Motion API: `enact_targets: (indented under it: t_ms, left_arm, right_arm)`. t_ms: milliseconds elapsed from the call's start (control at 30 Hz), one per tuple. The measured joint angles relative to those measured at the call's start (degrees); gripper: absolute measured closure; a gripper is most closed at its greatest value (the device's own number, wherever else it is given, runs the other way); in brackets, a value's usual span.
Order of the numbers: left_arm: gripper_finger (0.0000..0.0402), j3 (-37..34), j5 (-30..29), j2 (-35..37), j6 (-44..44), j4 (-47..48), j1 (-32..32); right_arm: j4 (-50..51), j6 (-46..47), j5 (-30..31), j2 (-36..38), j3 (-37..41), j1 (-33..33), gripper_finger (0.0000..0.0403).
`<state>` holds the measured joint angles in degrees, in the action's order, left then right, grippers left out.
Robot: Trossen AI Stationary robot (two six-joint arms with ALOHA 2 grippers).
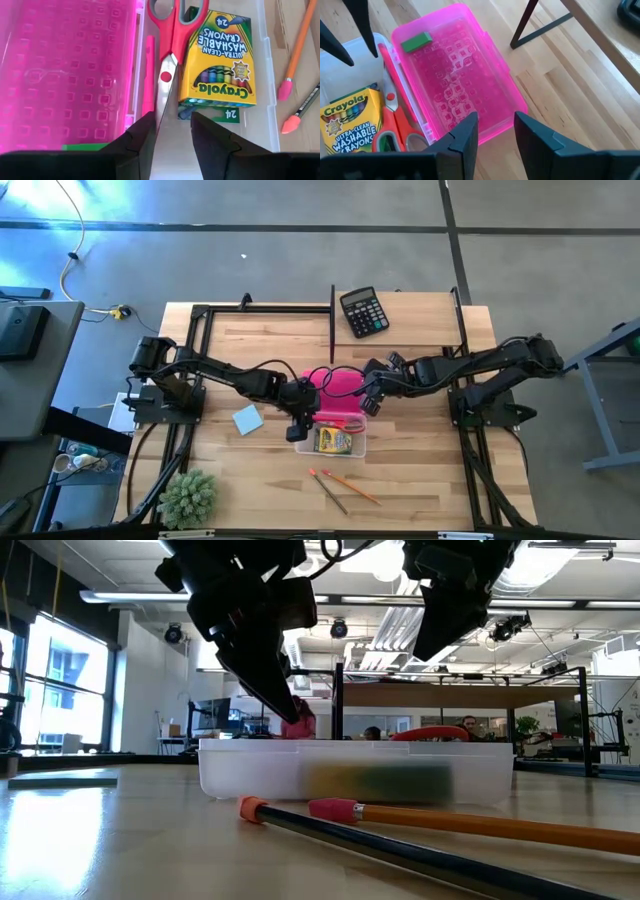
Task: Pack school essentials
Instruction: Put the orange pencil into the pink supply box
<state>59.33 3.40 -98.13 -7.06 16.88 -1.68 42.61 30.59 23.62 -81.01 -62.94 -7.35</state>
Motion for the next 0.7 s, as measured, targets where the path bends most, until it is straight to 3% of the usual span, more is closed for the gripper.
enact_targets:
  t_ms: [133, 467, 700]
  left_arm:
    - [0.0281, 0.0, -0.86, 0.22, -1.12, 0.19, -0.27]
    - [0.0291, -0.1, -1.09, 4.67, -0.84, 3.75, 0.85]
    - [0.03, -0.09, -1.81, 7.22, -1.61, 8.42, 3.87]
  right_arm:
    - [-0.02, 0.0, -1.59, 0.03, 0.0, 0.0, 0.0284]
    - [-2.11, 6.3, -13.04, 0.13, 0.0, -4.5, 0.0284]
    - [-7.17, 12.43, -13.24, 0.13, 0.0, -12.16, 0.0284]
